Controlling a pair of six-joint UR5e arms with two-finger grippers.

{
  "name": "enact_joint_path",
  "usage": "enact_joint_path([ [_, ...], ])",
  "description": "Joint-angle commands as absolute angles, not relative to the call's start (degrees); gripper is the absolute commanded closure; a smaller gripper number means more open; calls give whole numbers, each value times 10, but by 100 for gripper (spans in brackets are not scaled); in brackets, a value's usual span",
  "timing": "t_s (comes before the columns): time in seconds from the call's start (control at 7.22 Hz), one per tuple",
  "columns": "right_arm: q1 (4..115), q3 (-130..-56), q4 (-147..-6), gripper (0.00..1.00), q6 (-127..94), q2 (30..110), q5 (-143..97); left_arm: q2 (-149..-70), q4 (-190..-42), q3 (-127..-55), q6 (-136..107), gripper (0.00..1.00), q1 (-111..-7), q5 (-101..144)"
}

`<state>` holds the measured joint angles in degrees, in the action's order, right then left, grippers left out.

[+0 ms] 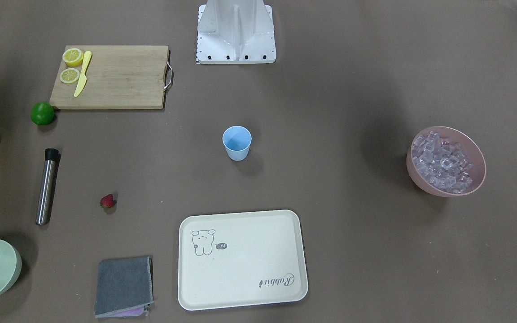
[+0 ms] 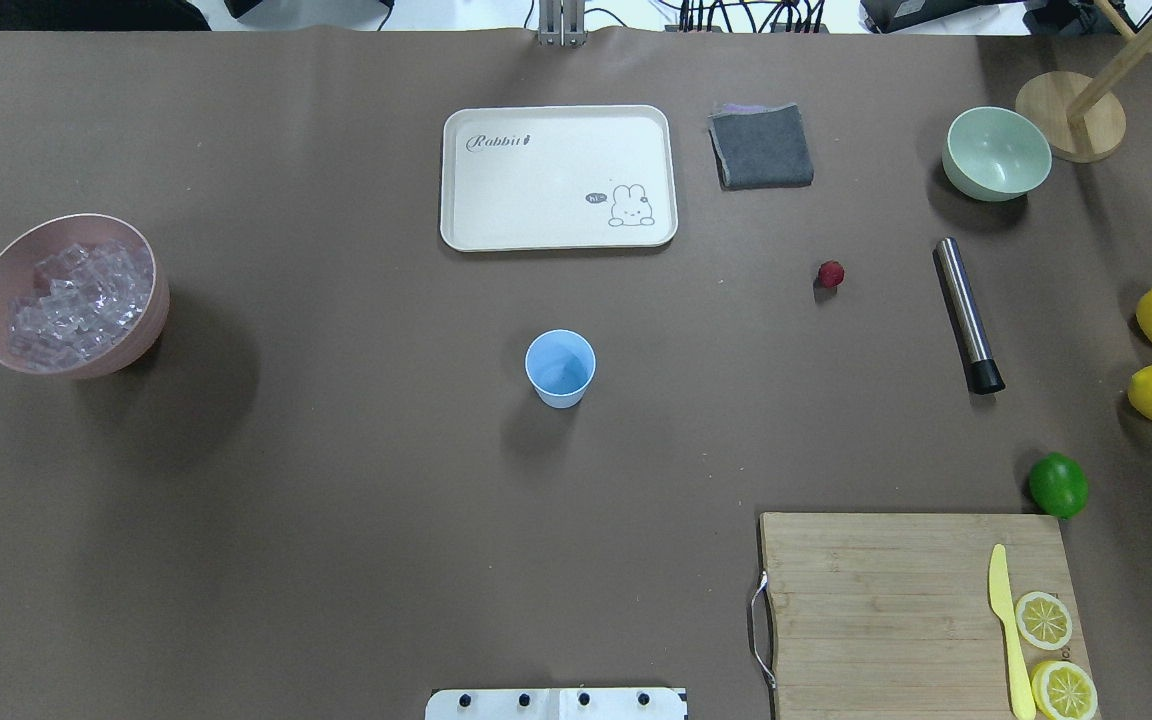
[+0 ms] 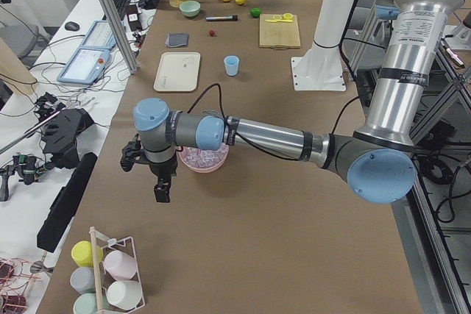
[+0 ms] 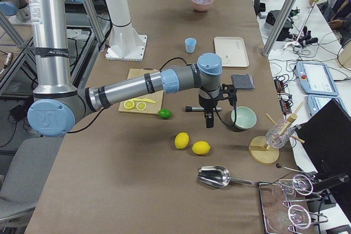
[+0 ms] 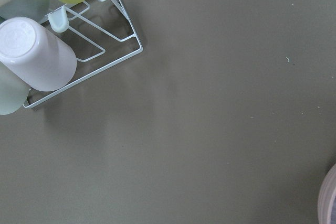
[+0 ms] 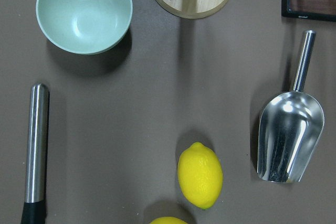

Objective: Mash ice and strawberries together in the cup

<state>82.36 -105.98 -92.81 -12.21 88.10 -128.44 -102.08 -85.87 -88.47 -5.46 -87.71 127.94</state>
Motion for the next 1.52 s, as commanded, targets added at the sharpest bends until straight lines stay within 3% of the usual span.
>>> enact_joint_path([
  [0.0,824,-1062,-928,0,-121,882,-1284,-1021,-857,-884,-55,2,-877,1278],
  [1.39,824,-1066,-928,0,-134,883,-1292,-1026,-867,-912,-51,2,-867,1227],
])
